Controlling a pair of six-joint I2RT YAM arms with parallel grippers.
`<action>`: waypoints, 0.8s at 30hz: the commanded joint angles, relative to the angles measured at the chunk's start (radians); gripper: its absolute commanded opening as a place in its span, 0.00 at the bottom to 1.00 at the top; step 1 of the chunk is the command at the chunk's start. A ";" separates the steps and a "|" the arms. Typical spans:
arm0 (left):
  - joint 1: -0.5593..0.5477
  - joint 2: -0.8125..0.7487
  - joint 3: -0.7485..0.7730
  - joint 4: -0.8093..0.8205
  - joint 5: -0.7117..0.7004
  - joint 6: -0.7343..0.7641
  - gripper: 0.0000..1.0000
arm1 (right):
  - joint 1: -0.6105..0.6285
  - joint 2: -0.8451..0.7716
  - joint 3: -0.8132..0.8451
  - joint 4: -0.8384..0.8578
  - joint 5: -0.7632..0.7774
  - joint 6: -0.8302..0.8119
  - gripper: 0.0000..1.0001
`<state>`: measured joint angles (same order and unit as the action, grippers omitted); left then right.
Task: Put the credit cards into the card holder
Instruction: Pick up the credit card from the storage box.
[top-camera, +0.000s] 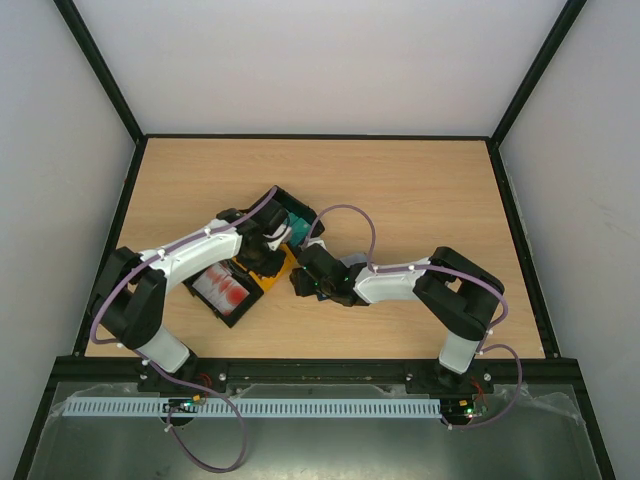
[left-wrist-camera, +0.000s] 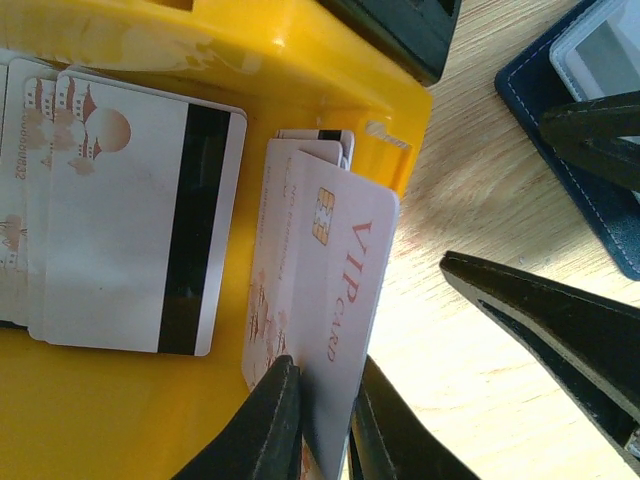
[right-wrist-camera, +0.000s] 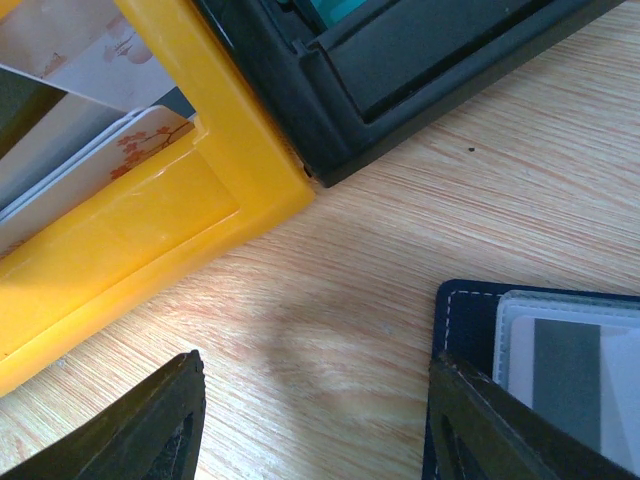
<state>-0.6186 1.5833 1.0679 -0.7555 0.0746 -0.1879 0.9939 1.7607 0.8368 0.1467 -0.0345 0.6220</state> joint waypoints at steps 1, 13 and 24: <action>-0.003 -0.031 0.017 -0.042 0.024 -0.007 0.14 | -0.005 0.015 0.015 -0.015 0.013 0.009 0.60; 0.000 -0.047 0.021 -0.054 0.013 -0.013 0.11 | -0.006 0.015 0.019 -0.017 0.013 0.009 0.60; 0.003 -0.066 0.038 -0.069 -0.071 -0.037 0.02 | -0.006 0.004 0.021 -0.017 0.006 0.033 0.60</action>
<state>-0.6163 1.5536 1.0687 -0.7742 0.0479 -0.1959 0.9939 1.7618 0.8387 0.1459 -0.0345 0.6254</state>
